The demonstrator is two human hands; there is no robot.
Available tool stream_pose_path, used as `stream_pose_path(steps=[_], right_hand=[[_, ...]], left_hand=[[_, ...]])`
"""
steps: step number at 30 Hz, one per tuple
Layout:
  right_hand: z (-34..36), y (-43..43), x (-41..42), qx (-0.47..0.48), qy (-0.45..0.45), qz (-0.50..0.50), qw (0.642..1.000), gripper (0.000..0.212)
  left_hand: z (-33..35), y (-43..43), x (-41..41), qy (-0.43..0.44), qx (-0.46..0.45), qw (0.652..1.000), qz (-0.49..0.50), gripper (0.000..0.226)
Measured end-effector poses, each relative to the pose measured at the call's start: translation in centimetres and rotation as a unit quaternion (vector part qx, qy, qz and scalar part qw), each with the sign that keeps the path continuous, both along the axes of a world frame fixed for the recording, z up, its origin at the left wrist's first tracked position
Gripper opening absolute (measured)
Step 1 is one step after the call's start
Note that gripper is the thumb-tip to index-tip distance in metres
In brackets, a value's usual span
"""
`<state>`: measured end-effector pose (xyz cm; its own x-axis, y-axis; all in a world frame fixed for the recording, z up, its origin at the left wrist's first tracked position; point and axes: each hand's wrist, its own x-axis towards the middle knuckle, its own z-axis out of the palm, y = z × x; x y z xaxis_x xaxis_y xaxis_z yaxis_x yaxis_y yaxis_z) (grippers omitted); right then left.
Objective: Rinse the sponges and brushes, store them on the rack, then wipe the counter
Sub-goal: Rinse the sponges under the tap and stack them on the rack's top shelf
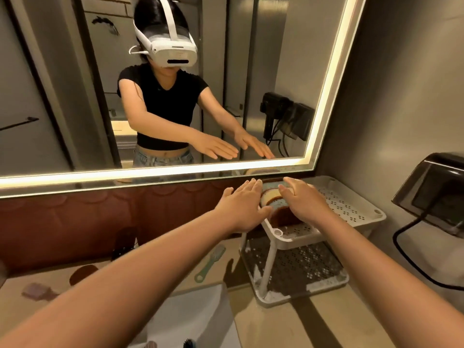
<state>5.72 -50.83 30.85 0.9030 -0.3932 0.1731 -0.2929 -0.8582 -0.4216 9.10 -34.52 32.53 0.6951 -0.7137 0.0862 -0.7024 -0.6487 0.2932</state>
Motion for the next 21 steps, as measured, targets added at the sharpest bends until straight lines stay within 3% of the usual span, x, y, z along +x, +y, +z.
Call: stream_pose_path(steps=[5, 12, 21], right_hand=[[1.9, 4.9, -1.1, -0.006, -0.001, 0.105, 0.994, 0.038], [2.5, 13.5, -2.0, 0.007, 0.027, 0.227, 0.974, 0.035], [-1.2, 26.8, 0.5, 0.030, 0.121, 0.344, 0.931, 0.031]], left_hand=[[2.5, 6.9, -0.9, 0.002, 0.036, 0.999, -0.006, 0.063], [2.1, 17.2, -2.1, 0.051, 0.080, 0.995, 0.026, 0.056], [-1.6, 31.4, -2.6, 0.152, 0.076, 0.972, 0.160, 0.049]])
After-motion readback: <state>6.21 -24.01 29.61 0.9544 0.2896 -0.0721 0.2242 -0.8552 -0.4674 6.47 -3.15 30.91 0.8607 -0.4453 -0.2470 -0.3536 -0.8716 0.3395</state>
